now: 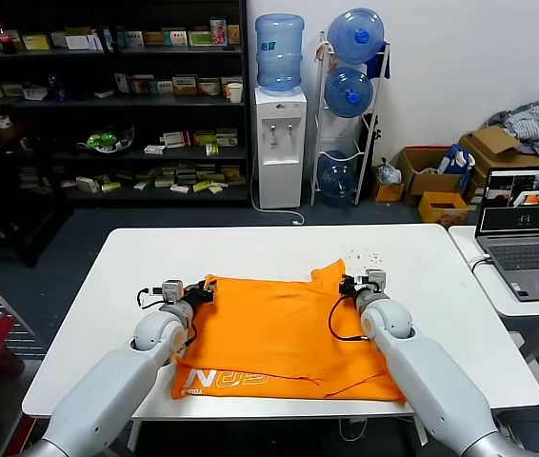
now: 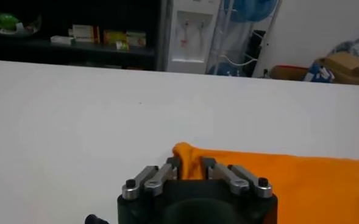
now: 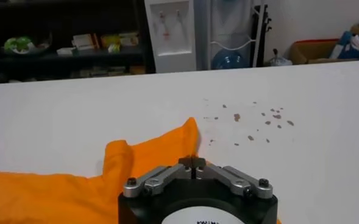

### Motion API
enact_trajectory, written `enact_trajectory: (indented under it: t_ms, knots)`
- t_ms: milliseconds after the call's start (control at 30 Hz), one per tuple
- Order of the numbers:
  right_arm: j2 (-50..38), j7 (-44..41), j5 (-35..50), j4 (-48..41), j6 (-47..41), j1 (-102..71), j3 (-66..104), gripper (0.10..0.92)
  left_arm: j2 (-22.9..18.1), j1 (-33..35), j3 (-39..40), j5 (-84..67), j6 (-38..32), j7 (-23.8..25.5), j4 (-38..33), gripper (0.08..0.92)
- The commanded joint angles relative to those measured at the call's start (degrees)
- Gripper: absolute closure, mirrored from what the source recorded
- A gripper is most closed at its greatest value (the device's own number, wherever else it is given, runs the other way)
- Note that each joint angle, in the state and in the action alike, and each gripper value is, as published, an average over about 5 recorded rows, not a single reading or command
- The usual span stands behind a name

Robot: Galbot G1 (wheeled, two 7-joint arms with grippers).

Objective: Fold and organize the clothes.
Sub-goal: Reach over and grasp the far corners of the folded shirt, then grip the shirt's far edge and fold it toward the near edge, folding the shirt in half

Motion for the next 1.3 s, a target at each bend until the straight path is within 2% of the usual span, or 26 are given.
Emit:
enact_trajectory:
  t_ms: [33, 167, 267, 833, 1300]
  knots:
    - [0.02, 0.02, 0.0, 0.12, 2.89, 0.0, -0.05, 0.901, -0.14, 0.14, -0.06, 0.37, -1.77, -0.24, 0.02, 0.745]
    - [-0.41, -0.11, 0.3, 1.23, 4.61, -0.65, 0.2, 0.901, -0.11, 1.11, -1.14, 0.55, -3.49, -0.46, -1.49, 0.856]
    - [-1.37, -0.09, 0.91, 3.51, 5.18, -1.88, 0.61, 0.901, 0.35, 2.63, -2.64, 0.58, -4.02, -0.86, -4.01, 0.901]
    - [-11.43, 2.65, 3.95, 25.03, 4.09, -18.7, 6.63, 0.901, 6.43, 15.04, -9.31, -0.54, -5.29, -2.21, -21.04, 0.903]
    - [-16.82, 5.8, 6.12, 37.54, 2.67, -29.98, 12.83, 0.901, 10.41, 23.98, -9.39, 0.48, -5.04, -3.79, -32.42, 0.903]
